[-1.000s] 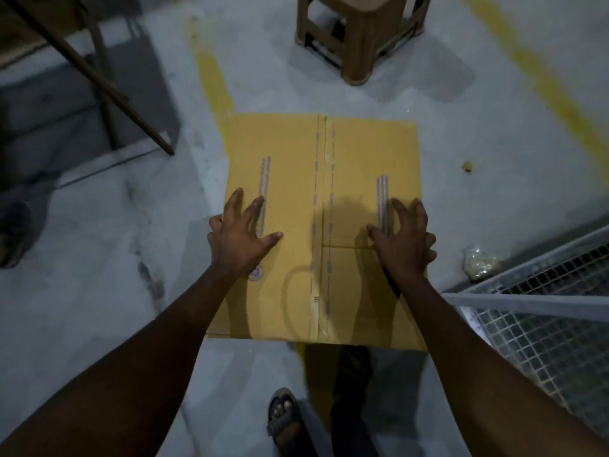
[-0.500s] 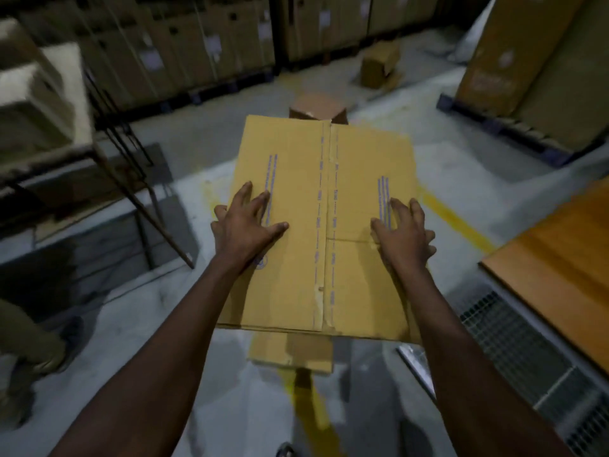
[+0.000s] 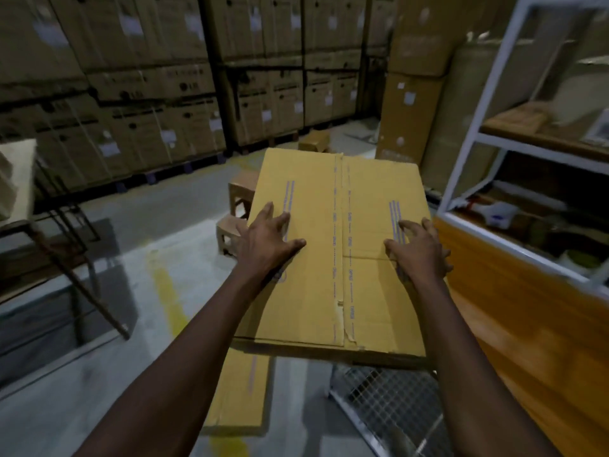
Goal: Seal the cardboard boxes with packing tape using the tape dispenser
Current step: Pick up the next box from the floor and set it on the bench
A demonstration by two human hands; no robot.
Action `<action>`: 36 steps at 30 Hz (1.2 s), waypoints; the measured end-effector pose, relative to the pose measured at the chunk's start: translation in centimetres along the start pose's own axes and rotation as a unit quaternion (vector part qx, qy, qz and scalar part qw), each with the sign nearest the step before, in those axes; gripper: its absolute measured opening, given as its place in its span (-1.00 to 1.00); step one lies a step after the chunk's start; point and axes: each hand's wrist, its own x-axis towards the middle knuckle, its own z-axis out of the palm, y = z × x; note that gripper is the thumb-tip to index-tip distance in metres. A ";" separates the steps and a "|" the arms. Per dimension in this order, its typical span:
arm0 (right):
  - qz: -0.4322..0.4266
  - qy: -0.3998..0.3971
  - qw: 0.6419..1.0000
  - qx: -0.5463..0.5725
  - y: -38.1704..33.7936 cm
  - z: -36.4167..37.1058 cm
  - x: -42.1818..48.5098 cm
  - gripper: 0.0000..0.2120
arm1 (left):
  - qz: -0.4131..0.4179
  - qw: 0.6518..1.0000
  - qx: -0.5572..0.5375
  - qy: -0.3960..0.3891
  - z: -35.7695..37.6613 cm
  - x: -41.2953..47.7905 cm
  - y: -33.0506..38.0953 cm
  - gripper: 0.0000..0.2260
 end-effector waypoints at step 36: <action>0.053 -0.086 0.980 -0.169 26.1 -15.8 -9.0 -0.43 | 0.458 0.822 0.191 -0.280 18.1 -16.8 22.2 -0.06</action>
